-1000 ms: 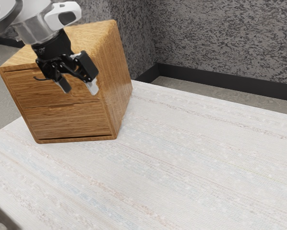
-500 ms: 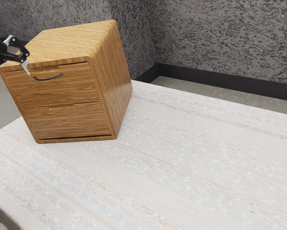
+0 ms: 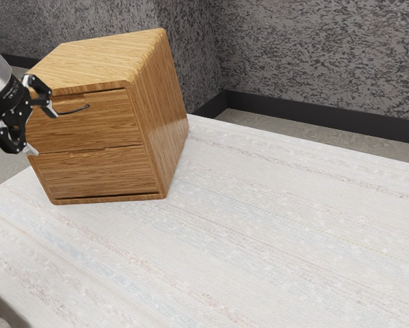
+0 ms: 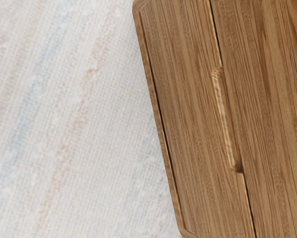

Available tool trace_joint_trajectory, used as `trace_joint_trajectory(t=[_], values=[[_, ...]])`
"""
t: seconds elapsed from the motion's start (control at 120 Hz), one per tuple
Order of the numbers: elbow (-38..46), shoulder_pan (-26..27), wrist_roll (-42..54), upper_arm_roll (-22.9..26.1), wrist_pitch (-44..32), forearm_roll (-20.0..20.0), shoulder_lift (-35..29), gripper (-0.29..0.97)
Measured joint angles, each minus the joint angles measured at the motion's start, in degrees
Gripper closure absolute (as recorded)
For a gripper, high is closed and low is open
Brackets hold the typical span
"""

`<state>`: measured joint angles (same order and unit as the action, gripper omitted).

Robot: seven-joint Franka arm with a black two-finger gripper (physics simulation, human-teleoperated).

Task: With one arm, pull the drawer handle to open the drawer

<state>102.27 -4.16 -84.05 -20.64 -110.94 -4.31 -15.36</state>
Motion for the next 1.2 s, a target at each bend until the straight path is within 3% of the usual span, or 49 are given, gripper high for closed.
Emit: trace_joint_trajectory(t=[0.442,1.2], values=[[6.60,-0.61,-10.46,-0.40,-17.48,-1.35,0.54,0.00],[4.18,-0.94,-16.51,-0.80,-22.21,-1.16,6.12,0.00]])
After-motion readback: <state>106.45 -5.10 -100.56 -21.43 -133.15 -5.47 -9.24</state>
